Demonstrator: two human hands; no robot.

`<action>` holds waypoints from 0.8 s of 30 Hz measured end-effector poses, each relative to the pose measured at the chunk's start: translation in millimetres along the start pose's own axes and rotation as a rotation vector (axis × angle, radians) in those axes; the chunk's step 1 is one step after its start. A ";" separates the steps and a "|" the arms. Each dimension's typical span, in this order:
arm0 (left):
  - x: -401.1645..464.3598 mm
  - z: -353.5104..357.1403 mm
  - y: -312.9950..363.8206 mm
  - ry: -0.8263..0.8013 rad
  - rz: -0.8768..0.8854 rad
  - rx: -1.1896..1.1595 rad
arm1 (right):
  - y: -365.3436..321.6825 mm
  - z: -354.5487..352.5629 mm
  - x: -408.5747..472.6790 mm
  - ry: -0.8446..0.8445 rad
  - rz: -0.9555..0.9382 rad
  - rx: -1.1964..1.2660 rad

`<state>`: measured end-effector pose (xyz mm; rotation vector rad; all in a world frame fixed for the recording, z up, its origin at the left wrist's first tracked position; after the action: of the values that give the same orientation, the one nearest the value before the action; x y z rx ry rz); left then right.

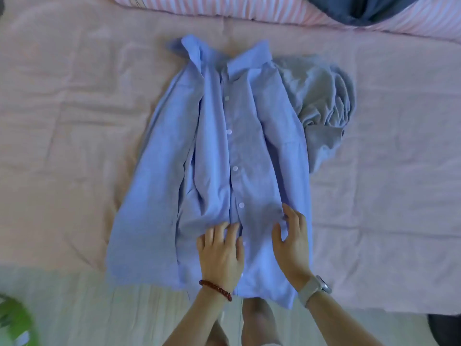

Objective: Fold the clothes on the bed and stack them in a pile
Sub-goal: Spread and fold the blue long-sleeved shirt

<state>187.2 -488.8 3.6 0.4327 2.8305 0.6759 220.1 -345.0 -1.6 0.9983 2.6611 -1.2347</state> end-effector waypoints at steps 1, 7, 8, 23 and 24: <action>-9.0 4.9 -1.0 -0.060 -0.043 -0.019 | 10.8 -1.0 -11.2 -0.023 0.090 -0.016; -30.8 32.3 -7.9 -0.346 -0.286 -0.376 | 50.0 13.2 -75.1 -0.261 0.313 -0.117; -29.6 32.5 -5.3 -0.323 -0.284 -0.428 | 50.9 14.1 -83.5 -0.281 0.256 -0.108; 6.8 23.2 5.7 -0.001 -0.421 -0.617 | 69.0 -10.2 -97.0 0.066 0.255 -0.023; 11.0 26.3 6.7 -0.034 -0.422 -0.599 | 73.1 -9.9 -86.3 0.070 0.313 -0.006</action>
<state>185.3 -468.8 -17.6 -0.2419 2.3917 1.3171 332.3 -349.6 -18.5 1.4135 2.4280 -1.1425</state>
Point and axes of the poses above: each hand's wrist, its own x-axis towards the middle knuckle, its own z-axis out of the palm, y = z × x, the point moved 1 cm from there along x, towards the middle knuckle, and after that the axes turned 2 degrees about -y, right-handed, at the moved point
